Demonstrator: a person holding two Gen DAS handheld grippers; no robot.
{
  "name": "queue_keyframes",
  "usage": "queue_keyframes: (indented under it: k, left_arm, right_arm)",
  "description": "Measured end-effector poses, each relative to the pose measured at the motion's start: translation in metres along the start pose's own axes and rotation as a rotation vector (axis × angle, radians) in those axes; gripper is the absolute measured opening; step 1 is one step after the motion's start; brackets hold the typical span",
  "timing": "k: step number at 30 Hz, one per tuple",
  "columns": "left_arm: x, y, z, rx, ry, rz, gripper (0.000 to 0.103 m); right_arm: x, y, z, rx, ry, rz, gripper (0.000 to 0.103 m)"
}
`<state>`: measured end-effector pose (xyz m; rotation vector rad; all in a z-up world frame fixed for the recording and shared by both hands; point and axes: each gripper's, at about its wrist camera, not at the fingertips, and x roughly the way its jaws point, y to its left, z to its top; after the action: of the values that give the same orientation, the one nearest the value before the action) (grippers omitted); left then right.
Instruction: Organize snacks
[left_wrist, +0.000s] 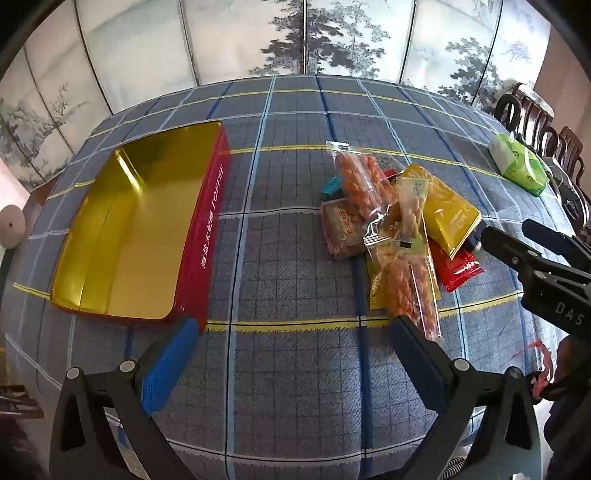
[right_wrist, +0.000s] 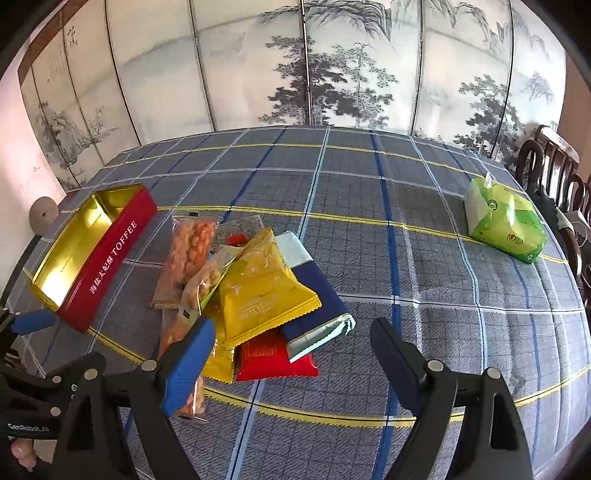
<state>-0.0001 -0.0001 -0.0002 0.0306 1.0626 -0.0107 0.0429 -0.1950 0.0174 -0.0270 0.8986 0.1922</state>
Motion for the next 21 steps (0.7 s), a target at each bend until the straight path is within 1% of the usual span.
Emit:
queue_keyframes:
  k: [2, 8, 12, 21]
  left_arm:
    - [0.001, 0.001, 0.000, -0.004, 0.011, -0.013, 0.102]
    - [0.008, 0.005, -0.009, -0.021, 0.020, -0.009, 0.102]
    - [0.010, 0.009, -0.004, -0.037, 0.036, -0.012, 0.102]
    - [0.010, 0.008, -0.004, -0.024, 0.032, 0.000, 0.102]
  right_arm:
    - [0.001, 0.001, 0.000, -0.007, 0.005, 0.001, 0.088]
    - [0.001, 0.002, -0.001, -0.004, 0.000, 0.011, 0.088]
    - [0.003, 0.003, -0.004, -0.006, 0.004, 0.000, 0.088]
    - [0.002, 0.003, -0.002, -0.011, 0.020, 0.000, 0.088]
